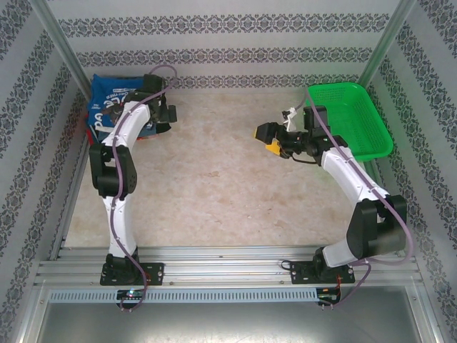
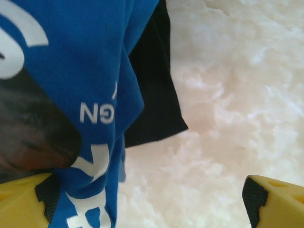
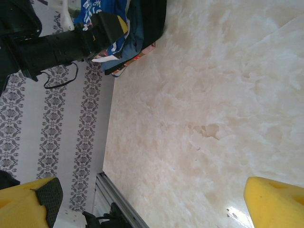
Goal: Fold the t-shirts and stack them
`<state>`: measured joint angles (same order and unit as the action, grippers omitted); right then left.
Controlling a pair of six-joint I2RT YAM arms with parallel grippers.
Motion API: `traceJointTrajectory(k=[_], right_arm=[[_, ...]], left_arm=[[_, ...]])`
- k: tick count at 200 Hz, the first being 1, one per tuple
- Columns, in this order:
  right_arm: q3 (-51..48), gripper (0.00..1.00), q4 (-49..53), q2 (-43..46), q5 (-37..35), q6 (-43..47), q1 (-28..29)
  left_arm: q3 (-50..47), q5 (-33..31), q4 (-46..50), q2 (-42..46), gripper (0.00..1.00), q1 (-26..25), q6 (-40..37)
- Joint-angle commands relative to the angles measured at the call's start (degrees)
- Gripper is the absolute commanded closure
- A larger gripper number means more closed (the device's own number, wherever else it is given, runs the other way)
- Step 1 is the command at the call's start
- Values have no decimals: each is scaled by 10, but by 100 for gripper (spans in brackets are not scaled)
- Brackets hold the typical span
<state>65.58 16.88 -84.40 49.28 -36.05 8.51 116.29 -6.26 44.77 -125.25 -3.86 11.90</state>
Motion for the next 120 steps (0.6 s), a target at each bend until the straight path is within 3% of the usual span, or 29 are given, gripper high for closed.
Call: traceJointTrajectory(k=[1, 48, 81, 91, 120], right_arm=[[-12, 2, -3, 20, 21, 8, -11], [-14, 2, 18, 26, 39, 25, -37], [-17, 2, 23, 23, 46, 31, -49], [-19, 2, 23, 23, 48, 32, -52], [-27, 2, 24, 23, 54, 35, -57]], left_arm=[[42, -98, 22, -36, 1, -10, -39], [177, -197, 100, -144, 2, -25, -83], [137, -220, 45, -137, 5, -27, -102], [133, -224, 40, -136, 12, -27, -104], [113, -238, 7, -120, 48, -26, -114]])
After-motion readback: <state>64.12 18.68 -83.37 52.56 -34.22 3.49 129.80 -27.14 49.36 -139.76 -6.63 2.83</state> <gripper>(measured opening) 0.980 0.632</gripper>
